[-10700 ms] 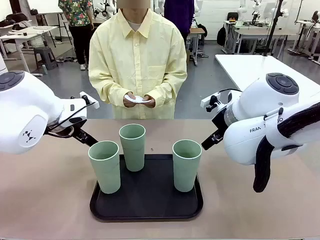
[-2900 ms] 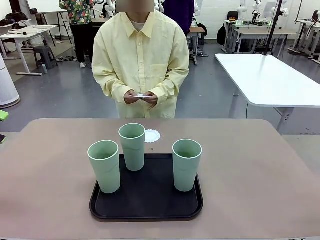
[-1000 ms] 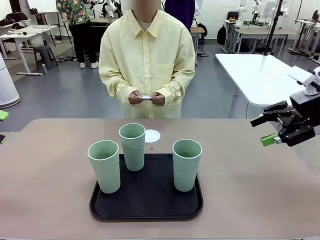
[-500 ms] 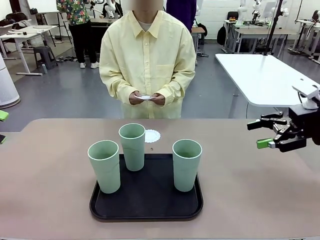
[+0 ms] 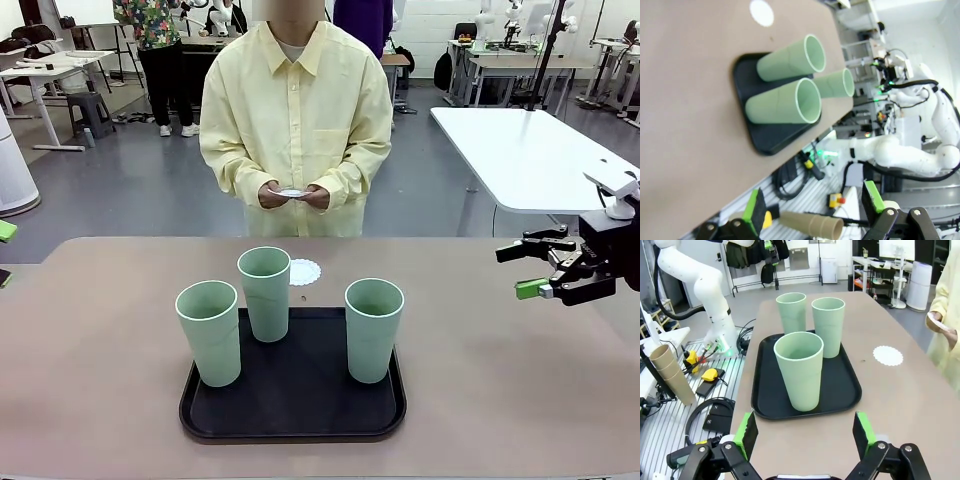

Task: Place coasters on the table and set cups on them.
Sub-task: Pick up one Reusable plastic cup and place it on a coaster set by the human.

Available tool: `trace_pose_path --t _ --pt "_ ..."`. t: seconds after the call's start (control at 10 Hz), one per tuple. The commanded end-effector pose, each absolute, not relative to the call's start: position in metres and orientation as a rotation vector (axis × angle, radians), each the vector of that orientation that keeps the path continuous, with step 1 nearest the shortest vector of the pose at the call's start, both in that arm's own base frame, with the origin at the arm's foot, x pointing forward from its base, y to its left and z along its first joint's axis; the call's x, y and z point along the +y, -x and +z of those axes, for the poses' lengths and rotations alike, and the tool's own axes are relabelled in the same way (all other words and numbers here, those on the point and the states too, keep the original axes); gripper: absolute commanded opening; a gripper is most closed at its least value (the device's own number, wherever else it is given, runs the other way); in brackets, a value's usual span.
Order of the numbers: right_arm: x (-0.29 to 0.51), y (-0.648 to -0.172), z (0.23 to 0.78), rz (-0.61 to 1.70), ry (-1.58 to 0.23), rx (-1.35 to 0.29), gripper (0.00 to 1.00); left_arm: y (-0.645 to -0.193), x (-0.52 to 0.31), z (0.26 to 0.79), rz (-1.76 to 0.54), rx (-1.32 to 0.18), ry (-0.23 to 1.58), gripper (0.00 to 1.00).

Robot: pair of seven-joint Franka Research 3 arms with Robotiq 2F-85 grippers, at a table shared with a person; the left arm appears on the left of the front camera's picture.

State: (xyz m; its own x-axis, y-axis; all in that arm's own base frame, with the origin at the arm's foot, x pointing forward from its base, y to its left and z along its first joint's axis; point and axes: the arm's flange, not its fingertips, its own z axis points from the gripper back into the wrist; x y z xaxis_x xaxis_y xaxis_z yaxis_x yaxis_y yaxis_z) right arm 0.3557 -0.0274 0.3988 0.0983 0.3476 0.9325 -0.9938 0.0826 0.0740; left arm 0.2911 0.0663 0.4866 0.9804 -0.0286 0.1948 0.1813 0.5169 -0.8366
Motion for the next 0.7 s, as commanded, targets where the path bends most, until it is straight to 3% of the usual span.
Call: trace_pose_path --t 0.0,0.3,0.6 --pt "-0.027 -0.356 0.399 1.246 -0.935 -0.913 1.0 -0.291 0.067 0.487 -0.144 -0.177 1.038 1.0" --pt "-0.008 -0.368 0.354 1.34 -0.963 -0.886 1.0 -0.291 0.067 0.487 -0.144 -0.177 1.038 1.0" --pt "0.017 -0.365 0.324 1.446 -0.946 -0.962 1.0 -0.291 0.067 0.487 -0.144 -0.177 1.038 1.0"
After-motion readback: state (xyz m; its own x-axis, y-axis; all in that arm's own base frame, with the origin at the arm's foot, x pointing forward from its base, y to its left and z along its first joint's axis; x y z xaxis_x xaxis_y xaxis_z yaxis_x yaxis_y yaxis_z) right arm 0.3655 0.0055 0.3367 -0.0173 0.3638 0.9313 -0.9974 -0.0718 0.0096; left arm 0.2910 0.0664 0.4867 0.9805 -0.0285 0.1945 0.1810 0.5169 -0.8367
